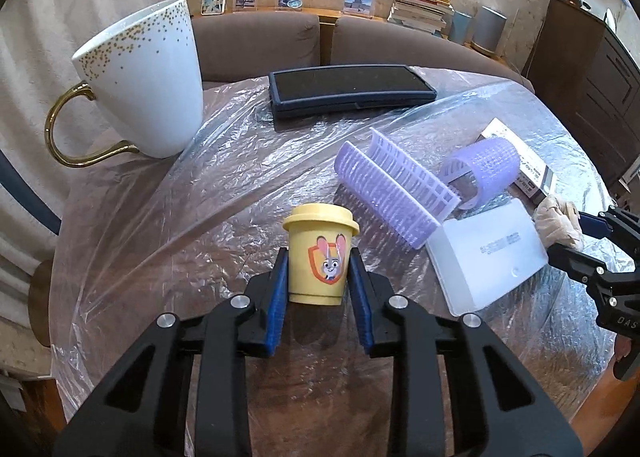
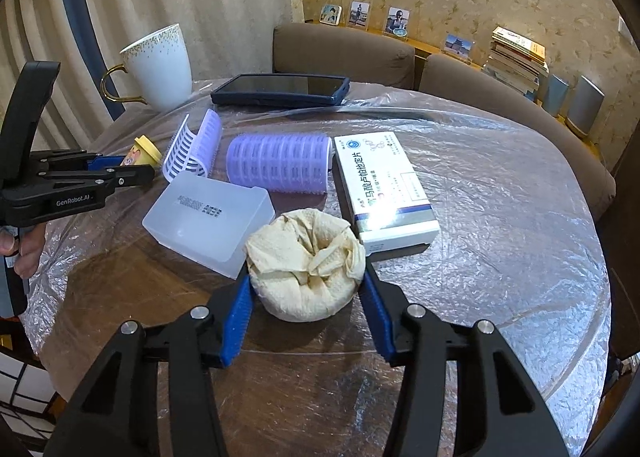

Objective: Collect trash
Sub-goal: 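Grasp the yellow cartoon cup with the left tool while the right tool grasps the beige crumpled ball, then carry the yellow cup and beige ball with both tools over the white bin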

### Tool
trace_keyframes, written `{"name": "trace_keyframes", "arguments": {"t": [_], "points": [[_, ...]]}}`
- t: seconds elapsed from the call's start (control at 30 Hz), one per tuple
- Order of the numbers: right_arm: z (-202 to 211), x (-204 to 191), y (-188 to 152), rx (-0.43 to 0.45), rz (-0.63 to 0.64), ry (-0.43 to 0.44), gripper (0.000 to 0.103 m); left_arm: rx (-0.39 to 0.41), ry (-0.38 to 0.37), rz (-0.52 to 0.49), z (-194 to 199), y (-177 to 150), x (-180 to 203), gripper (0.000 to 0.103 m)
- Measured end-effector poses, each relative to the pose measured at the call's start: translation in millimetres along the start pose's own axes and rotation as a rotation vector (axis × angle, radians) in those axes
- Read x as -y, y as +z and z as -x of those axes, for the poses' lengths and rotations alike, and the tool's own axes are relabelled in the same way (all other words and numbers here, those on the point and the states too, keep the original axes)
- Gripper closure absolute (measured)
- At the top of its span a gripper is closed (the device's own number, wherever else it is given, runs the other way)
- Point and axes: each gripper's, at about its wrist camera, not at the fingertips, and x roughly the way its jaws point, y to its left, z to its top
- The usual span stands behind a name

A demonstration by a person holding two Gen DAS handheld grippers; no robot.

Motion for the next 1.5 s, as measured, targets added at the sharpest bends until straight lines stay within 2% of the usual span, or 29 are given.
{"name": "trace_keyframes", "arguments": {"t": [0.6, 0.8, 1.13, 1.5], "points": [[34.1, -1.9, -12.6, 0.041, 0.01, 0.042, 0.053, 0.06, -0.041, 0.009, 46.1, -23.8, 27.5, 0.072], [42.8, -9.6, -25.4, 0.037, 0.03, 0.063, 0.053, 0.067, -0.038, -0.009, 57.2, -39.3, 41.8, 0.072], [65.6, -22.3, -48.2, 0.042, 0.046, 0.091, 0.053, 0.068, -0.086, -0.013, 73.7, -62.9, 62.8, 0.072], [91.9, -38.2, -78.9, 0.035, 0.069, 0.118, 0.053, 0.058, -0.102, -0.054, 90.5, -91.1, 85.5, 0.072]]}}
